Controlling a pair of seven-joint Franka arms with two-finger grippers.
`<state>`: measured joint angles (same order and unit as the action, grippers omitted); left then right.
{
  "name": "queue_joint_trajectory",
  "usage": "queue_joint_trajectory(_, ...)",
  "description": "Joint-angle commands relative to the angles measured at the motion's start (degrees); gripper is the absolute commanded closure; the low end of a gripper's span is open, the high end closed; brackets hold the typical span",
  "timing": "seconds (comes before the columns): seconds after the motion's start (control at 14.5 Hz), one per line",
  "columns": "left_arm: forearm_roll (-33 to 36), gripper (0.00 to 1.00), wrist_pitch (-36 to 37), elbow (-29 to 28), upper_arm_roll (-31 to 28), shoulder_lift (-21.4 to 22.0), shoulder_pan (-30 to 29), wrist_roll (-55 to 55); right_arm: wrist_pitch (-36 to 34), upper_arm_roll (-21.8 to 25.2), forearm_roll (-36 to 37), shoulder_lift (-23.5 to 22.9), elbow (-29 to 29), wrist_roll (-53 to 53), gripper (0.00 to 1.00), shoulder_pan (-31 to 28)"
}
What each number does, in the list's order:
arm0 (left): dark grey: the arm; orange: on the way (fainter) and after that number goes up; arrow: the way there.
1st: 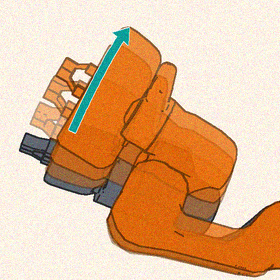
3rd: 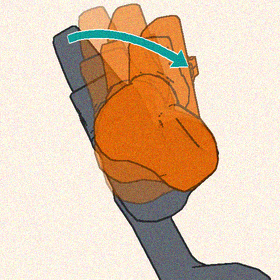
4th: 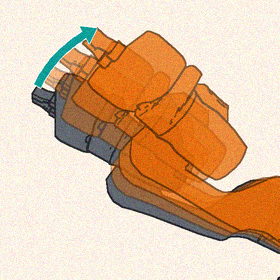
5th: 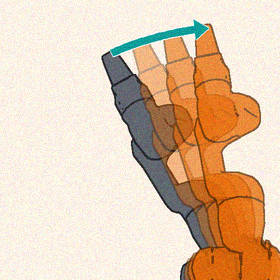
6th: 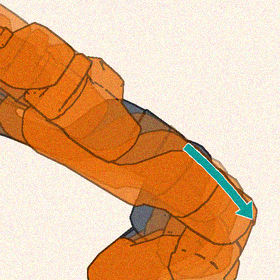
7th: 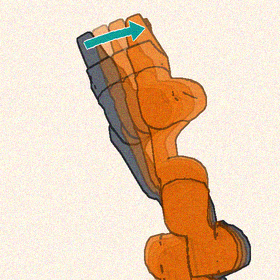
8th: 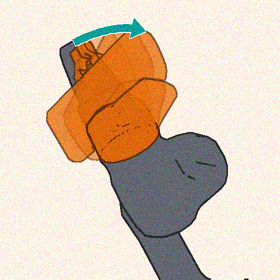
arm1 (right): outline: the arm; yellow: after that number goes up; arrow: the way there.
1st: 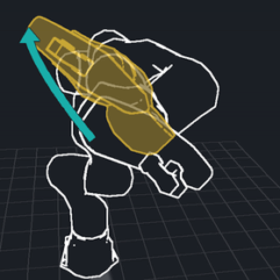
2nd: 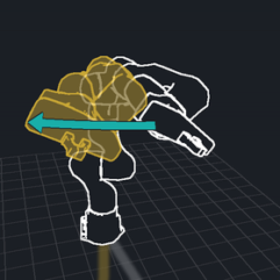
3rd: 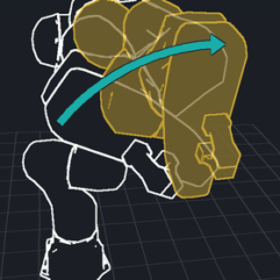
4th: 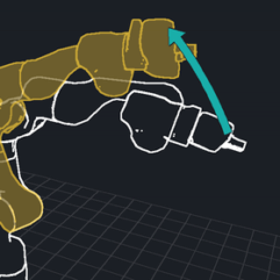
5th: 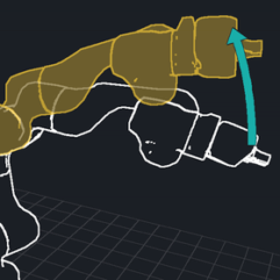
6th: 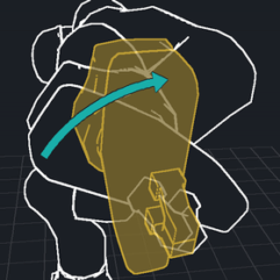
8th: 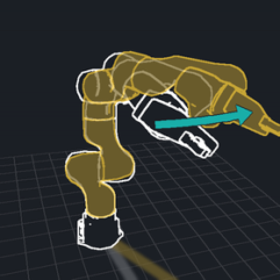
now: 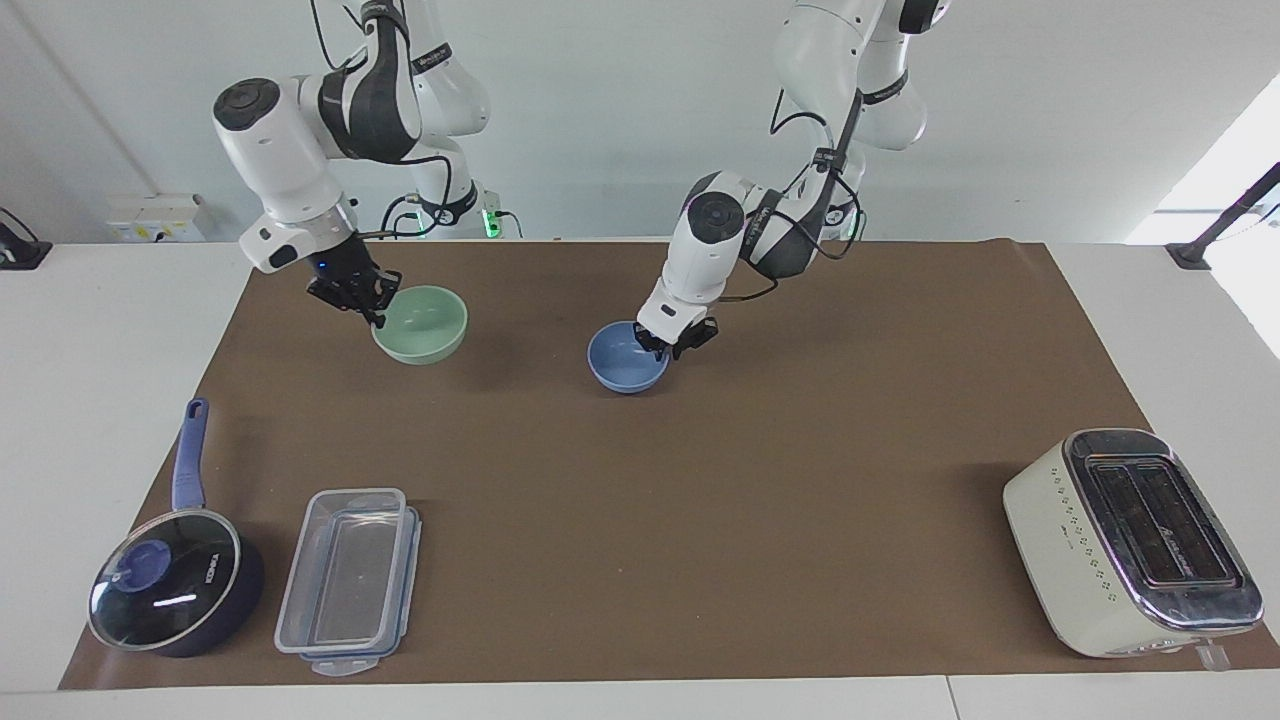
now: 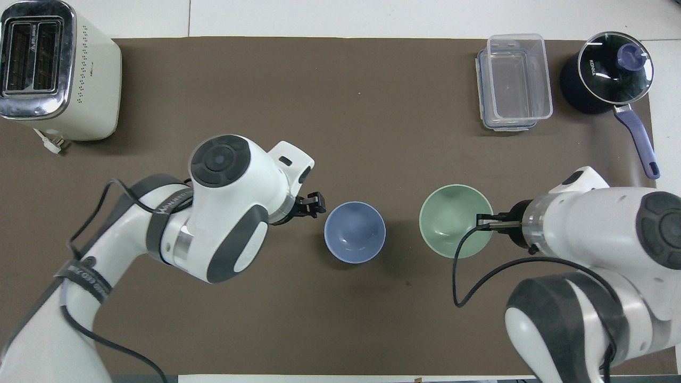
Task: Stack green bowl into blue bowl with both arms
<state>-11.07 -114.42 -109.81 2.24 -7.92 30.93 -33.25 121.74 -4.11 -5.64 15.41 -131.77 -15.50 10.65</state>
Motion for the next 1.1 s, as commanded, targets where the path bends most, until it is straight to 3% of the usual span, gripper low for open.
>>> queue_joint_trajectory(0.0,-1.2,0.0,8.9,4.4,-0.1,2.1,-8.1,7.1,5.2,0.2,-1.7,-3.4,1.2,-4.7,1.0,6.3)
queue_joint_trajectory(0.28,1.5,0.0,18.1,10.1,-0.4,2.8,-19.7,19.4,8.1,0.2,-3.1,-11.5,7.4,-9.0,1.0,13.3)
queue_joint_trajectory(0.55,7.3,0.0,25.5,12.2,-0.4,5.9,-27.7,34.1,11.7,0.2,-3.0,-16.3,7.8,-8.4,1.0,16.2)
queue_joint_trajectory(1.03,10.2,0.0,38.4,21.9,-0.6,6.6,-29.4,38.1,11.3,0.2,-3.1,-16.0,4.9,-7.9,1.0,16.3)
